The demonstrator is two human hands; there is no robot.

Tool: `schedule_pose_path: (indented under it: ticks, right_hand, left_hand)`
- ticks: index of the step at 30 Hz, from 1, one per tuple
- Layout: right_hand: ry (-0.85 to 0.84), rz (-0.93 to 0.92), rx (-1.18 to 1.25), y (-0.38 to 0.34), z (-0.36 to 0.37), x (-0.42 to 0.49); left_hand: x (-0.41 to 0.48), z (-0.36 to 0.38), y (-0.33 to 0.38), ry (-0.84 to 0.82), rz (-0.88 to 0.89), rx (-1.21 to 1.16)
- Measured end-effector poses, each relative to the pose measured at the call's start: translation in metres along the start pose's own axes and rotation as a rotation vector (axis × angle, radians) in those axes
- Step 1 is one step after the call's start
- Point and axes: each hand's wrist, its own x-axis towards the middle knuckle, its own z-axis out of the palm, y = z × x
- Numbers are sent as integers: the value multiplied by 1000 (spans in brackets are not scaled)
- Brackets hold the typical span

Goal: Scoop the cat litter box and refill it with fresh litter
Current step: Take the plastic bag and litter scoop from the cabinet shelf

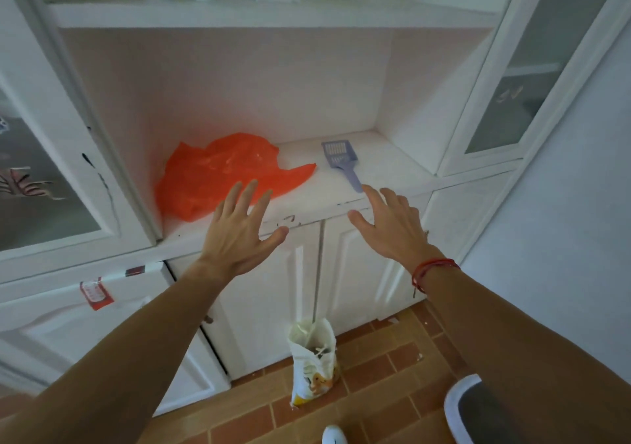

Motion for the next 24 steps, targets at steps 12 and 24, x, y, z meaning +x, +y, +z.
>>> schedule_pose_path:
  ticks: [12, 24]
  right_hand:
    - [-66, -194, 77, 16, 60, 165]
    - [-58, -224, 87, -10, 85, 221]
  left_hand:
    - [100, 32, -30, -42, -230, 78]
    - [138, 38, -75, -88, -267, 97]
